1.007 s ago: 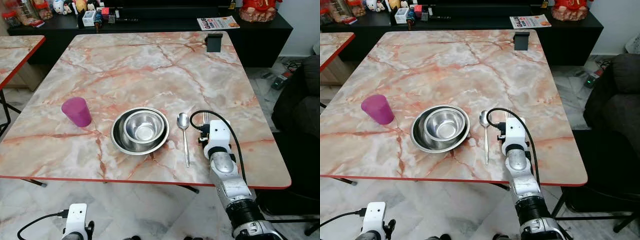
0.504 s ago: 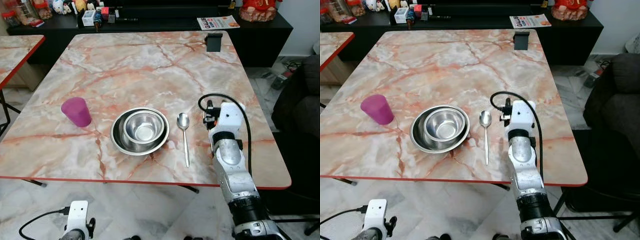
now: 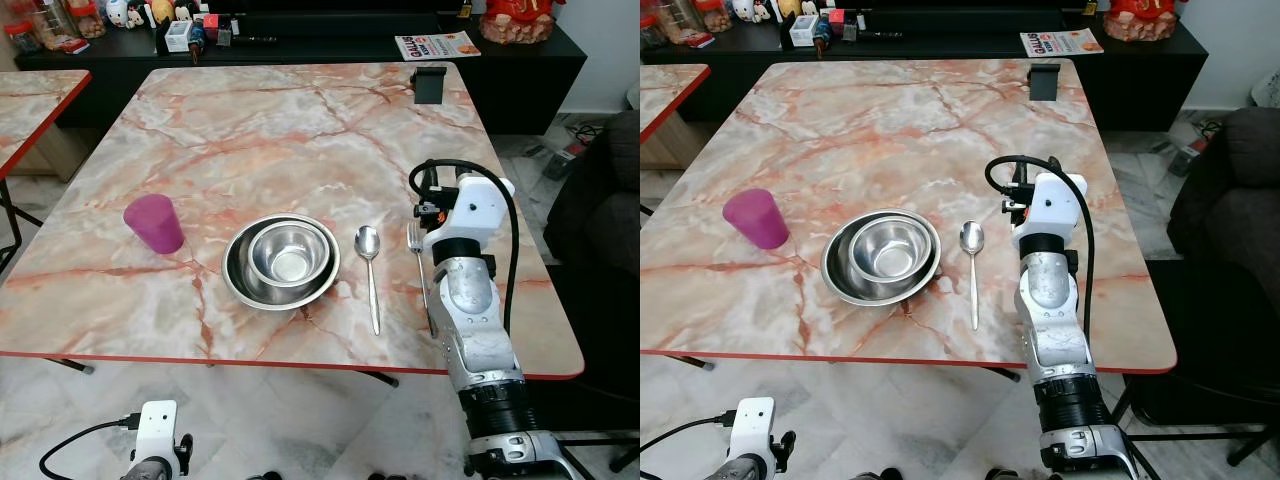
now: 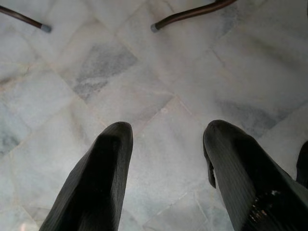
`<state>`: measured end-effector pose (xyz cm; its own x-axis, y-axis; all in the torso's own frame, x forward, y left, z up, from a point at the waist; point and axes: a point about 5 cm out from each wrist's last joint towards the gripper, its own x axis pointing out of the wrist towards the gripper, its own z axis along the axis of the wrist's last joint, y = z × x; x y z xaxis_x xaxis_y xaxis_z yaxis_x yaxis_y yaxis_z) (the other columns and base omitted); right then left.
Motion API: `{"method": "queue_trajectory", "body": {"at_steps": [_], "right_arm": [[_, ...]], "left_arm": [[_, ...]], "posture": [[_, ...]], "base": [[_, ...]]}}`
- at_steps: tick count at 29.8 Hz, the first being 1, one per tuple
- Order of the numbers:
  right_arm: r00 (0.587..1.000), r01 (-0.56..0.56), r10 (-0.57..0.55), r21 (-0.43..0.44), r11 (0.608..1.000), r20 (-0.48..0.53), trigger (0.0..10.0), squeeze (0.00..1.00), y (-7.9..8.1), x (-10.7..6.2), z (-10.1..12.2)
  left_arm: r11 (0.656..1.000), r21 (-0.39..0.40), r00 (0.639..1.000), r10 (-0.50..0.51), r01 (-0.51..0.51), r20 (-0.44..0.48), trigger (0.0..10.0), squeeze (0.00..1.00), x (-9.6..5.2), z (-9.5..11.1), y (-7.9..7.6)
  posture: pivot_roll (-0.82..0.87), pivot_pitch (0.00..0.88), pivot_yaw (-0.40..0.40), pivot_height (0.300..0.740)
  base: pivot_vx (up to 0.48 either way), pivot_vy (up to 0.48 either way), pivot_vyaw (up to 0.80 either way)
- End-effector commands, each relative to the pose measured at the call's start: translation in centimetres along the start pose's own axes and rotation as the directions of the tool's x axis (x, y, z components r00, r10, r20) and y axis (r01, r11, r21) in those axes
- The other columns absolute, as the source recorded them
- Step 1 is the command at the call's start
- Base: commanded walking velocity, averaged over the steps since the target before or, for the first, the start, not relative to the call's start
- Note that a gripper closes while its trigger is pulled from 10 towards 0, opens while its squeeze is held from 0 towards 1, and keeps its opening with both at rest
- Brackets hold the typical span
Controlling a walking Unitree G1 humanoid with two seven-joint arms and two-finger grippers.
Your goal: Setting the table
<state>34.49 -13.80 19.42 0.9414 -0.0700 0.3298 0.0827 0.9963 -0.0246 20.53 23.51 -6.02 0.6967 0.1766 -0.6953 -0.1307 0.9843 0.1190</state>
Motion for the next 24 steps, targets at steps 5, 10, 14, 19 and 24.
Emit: {"method": "queue_trajectory", "body": {"at_steps": [5, 10, 14, 19, 24], "right_arm": [[1.000, -0.005, 0.005, 0.012, 1.000, 0.031, 10.0, 0.00, 0.23, 0.30, 0.88], [0.999, -0.002, 0.002, 0.012, 1.000, 0.034, 10.0, 0.00, 0.17, 0.41, 1.00], [0.999, 0.002, -0.002, 0.012, 1.000, 0.033, 10.0, 0.00, 0.13, 0.46, 0.97], [1.000, 0.004, -0.004, 0.012, 1.000, 0.031, 10.0, 0.00, 0.17, 0.35, 0.95], [1.000, 0.005, -0.005, 0.017, 1.000, 0.015, 10.0, 0.00, 0.19, 0.10, 0.55]], "left_arm": [[0.999, -0.030, 0.999, 0.021, -0.022, -0.029, 10.0, 0.00, -0.24, -0.92, 0.27], [0.999, -0.033, 0.999, 0.025, -0.026, -0.027, 10.0, 0.00, -0.23, -0.88, 0.38], [0.999, -0.033, 0.999, 0.027, -0.028, -0.028, 10.0, 0.00, -0.24, -0.89, 0.45], [0.999, -0.029, 0.999, 0.025, -0.026, -0.030, 10.0, 0.00, -0.27, -0.97, 0.49], [0.999, -0.027, 0.999, 0.026, -0.027, -0.029, 10.0, 0.00, -0.29, -1.00, 0.55]], "posture": [[0.03, 0.135, 0.027, 0.740], [0.03, 0.133, 0.028, 0.740], [0.03, 0.133, 0.030, 0.740], [0.02, 0.133, 0.038, 0.740], [0.04, 0.137, 0.036, 0.740]], "base": [[0.000, 0.286, 0.00], [0.000, 0.286, 0.00], [0.000, 0.287, 0.00], [0.000, 0.448, 0.00], [0.000, 0.480, 0.00]]}}
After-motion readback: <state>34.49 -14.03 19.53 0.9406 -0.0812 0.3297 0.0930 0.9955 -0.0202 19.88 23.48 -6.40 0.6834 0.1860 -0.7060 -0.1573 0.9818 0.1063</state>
